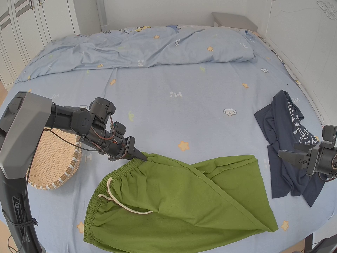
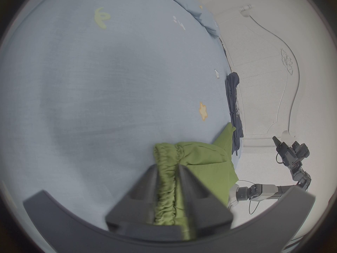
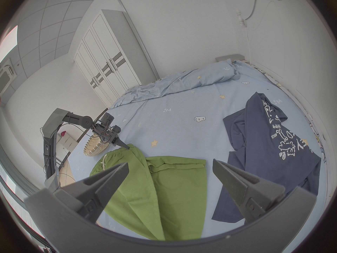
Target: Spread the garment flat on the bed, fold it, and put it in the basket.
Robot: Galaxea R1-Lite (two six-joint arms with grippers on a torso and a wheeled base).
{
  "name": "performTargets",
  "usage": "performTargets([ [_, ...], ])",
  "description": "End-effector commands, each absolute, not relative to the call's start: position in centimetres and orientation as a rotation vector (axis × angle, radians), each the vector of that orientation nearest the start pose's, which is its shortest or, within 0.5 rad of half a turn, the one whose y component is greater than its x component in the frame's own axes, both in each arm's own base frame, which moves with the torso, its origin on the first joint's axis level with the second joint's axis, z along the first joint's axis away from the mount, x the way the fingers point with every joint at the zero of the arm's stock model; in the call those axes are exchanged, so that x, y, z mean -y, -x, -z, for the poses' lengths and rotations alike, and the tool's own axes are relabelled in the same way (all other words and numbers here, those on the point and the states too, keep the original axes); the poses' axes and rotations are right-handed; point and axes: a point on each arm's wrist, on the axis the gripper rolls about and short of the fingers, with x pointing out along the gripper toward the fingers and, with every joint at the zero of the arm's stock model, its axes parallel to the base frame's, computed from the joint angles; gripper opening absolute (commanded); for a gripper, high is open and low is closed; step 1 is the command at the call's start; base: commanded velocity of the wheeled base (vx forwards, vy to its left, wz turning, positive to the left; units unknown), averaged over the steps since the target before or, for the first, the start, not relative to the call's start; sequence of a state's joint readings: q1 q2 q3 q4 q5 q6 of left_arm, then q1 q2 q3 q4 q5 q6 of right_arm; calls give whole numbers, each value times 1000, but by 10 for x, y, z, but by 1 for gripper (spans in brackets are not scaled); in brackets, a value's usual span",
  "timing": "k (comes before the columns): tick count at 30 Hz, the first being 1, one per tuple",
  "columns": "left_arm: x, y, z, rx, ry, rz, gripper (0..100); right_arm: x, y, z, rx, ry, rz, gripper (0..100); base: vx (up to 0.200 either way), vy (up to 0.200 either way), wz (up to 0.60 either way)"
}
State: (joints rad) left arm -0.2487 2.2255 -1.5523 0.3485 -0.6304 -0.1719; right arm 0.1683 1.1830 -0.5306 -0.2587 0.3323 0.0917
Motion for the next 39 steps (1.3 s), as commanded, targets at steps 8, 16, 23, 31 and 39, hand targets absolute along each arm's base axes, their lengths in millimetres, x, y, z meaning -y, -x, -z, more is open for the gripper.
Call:
performTargets([
  [8, 109, -397, -125, -1051, 350, 709, 0, -35, -163, -192, -426, -122, -475, 100, 0, 0, 0],
  [16, 85, -388, -155, -972, 365, 675, 0, -35, -164, -186, -452, -125, -472, 100, 0, 0, 0],
  [23, 63, -393, -161, -932, 385, 630, 0, -35, -164, -177, -492, -127, -472, 100, 0, 0, 0],
  [31, 66, -392, -154, -953, 378, 637, 0, -33, -152, -132, -684, -161, -452, 100, 0, 0, 0],
  [39, 64, -392, -154, -952, 377, 631, 0, -24, -154, -101, -852, -259, -377, 100, 0, 0, 0],
])
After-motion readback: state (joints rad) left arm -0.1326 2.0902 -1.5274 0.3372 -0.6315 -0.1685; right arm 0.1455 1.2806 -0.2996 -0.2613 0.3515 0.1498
